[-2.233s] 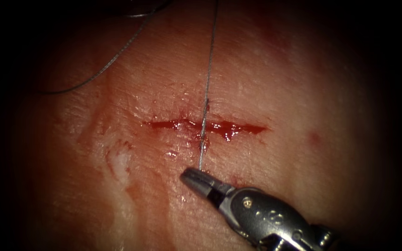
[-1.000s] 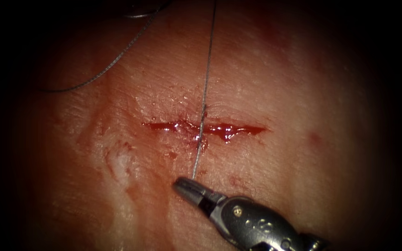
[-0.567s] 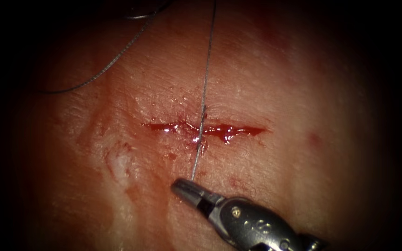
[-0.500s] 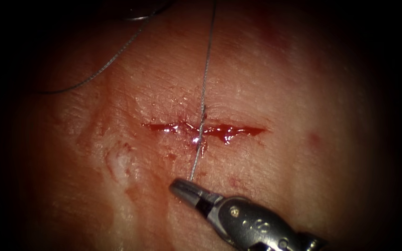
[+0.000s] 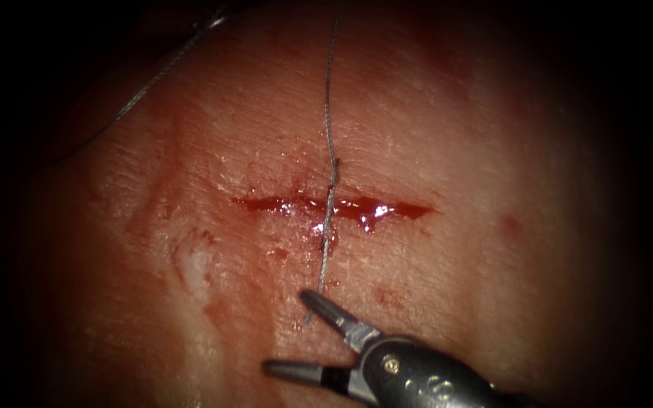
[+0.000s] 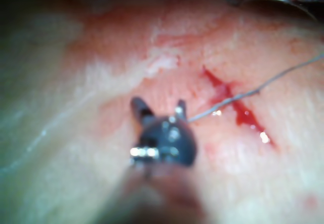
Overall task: Wound Closure
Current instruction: Wrap the long suture end once around the right gripper.
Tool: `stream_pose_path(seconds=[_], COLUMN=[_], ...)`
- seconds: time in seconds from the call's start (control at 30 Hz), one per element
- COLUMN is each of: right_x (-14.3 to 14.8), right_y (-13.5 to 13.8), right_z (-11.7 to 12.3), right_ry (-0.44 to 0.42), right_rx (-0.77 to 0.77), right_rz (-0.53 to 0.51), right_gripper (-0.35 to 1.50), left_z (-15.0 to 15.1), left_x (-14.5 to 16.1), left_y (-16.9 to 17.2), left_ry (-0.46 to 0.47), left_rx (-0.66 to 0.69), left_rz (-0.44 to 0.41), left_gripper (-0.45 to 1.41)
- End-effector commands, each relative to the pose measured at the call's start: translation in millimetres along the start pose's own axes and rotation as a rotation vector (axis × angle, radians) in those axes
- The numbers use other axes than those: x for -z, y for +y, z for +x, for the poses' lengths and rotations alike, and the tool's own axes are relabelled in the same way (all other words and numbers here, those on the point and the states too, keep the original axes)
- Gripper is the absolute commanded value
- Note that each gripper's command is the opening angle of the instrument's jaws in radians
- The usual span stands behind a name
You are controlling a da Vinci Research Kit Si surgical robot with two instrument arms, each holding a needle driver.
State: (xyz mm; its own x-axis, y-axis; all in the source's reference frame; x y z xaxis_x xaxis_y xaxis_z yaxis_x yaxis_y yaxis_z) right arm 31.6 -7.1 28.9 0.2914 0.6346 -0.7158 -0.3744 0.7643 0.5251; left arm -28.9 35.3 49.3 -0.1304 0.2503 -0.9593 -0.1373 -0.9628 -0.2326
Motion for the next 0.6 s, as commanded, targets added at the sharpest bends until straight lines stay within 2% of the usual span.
stream_pose_path(seconds=[0.03, 0.13, 0.23, 0.4, 0.47, 0.57, 0.6], right_x=[-0.4, 0.1, 0.4, -0.2, -0.6, -1.5, -1.5], right_y=[-0.5, -1.3, -1.0, 1.9, 3.3, 6.8, 6.8], right_z=[1.0, 1.9, 3.1, 4.8, 5.2, 5.3, 5.3], right_ry=[-0.008, -0.019, -0.019, 0.002, 0.001, 0.001, 0.001], right_rx=[0.008, 0.017, 0.017, 0.027, 0.028, 0.047, 0.047], right_rz=[0.028, 0.077, 0.110, 0.103, 0.100, 0.101, 0.101], right_gripper=[1.30, 1.26, 1.20, 1.11, 1.11, 1.03, 1.03], left_z=[0.3, 1.4, 2.3, 4.0, 4.6, 5.9, 5.9], left_x=[-0.5, -0.1, 0.3, 1.3, 1.7, 2.9, 2.9], left_y=[-0.4, 1.0, 2.6, 5.6, 6.6, 9.0, 9.0], left_ry=[0.008, 0.013, 0.019, 0.025, 0.028, 0.034, 0.034], left_rx=[-0.003, -0.004, -0.003, -0.001, 0.000, -0.001, -0.001], left_rz=[-0.007, -0.017, -0.028, -0.041, -0.047, -0.062, -0.062], left_gripper=[-0.45, -0.45, -0.45, -0.45, -0.45, -0.45, -0.45])
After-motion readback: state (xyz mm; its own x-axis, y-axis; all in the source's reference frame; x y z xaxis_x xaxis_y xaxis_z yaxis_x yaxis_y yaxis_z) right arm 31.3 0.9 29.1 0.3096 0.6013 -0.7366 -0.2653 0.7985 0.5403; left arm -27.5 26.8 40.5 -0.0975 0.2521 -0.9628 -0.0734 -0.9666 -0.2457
